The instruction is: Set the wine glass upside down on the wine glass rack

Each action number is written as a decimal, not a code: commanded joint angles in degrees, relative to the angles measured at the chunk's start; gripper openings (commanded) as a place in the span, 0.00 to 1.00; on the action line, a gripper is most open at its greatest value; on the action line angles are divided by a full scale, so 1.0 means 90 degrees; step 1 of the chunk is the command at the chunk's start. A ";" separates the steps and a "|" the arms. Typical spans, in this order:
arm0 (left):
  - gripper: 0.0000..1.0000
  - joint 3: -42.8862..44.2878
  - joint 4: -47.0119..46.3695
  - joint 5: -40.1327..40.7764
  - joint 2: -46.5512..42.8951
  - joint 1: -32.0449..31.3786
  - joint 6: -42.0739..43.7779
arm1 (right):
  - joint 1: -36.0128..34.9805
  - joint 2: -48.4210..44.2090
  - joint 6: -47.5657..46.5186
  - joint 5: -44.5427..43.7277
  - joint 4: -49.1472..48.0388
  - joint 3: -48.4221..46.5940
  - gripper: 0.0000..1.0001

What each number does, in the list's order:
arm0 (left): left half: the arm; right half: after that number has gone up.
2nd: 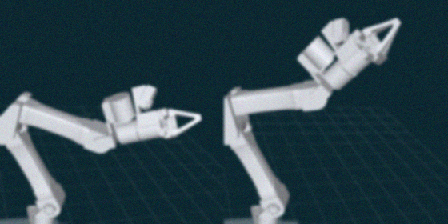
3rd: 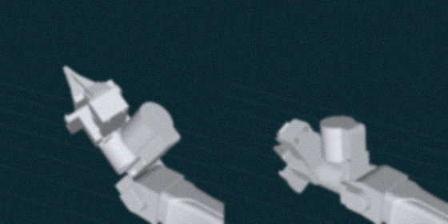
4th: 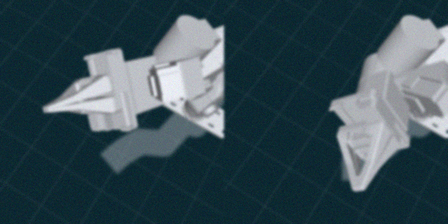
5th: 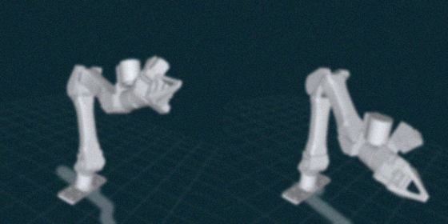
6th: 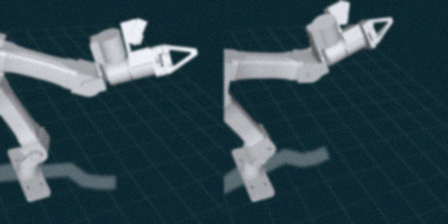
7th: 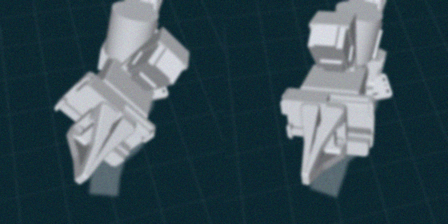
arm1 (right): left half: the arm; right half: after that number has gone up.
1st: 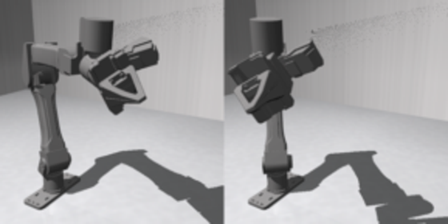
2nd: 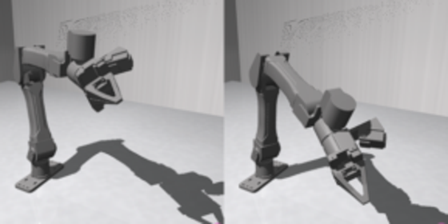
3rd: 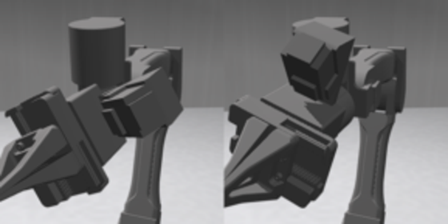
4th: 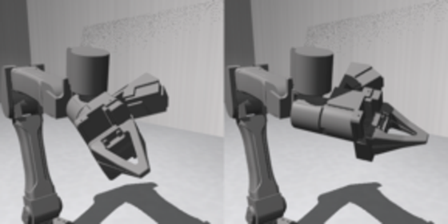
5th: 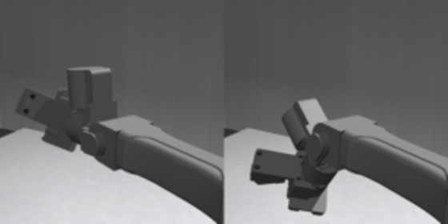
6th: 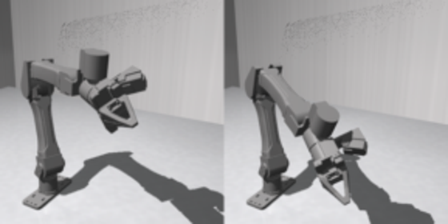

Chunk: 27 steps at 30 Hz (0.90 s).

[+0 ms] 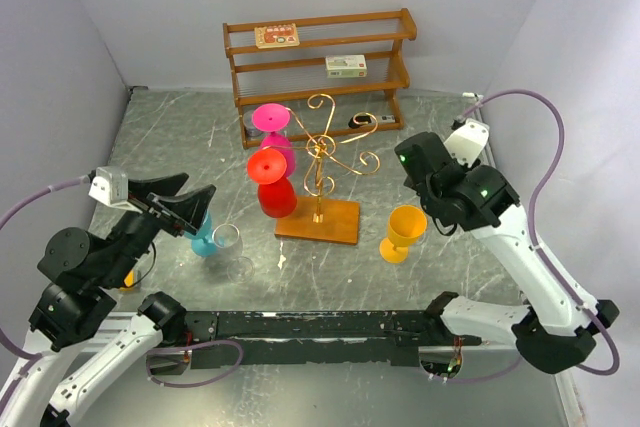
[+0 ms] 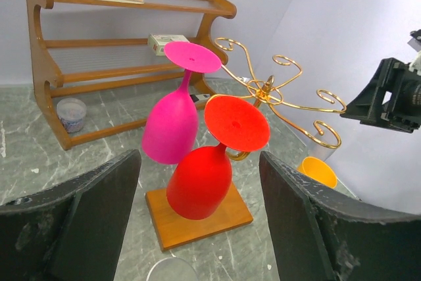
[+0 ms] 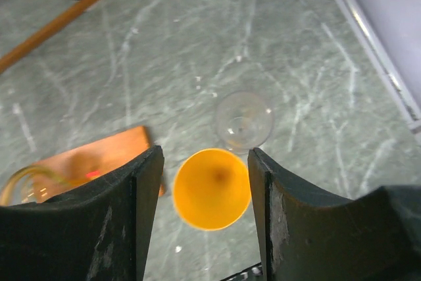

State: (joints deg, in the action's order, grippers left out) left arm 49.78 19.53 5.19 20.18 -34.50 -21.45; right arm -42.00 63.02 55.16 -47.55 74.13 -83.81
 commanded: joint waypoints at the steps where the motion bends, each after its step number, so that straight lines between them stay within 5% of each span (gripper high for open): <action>1: 0.83 0.0133 -0.0255 0.0081 -0.0008 -0.0004 0.0012 | 0.0647 0.0087 -0.0906 0.0198 -0.0117 0.0211 0.54; 15: 0.86 0.0892 0.0182 -0.0280 0.0805 -0.0004 0.0947 | 0.2586 -0.0043 -0.2822 0.2946 -0.2557 0.1974 0.41; 27: 0.86 0.1080 -0.0004 -0.0537 0.0805 -0.0004 0.0618 | 0.2736 -0.0082 -0.3033 0.2814 -0.2767 0.2217 0.20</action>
State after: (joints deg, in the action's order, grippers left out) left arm 57.49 20.40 3.07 27.66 -34.50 -14.83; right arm -17.93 62.85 29.91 -20.95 50.30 -62.19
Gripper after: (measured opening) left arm 0.859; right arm 0.222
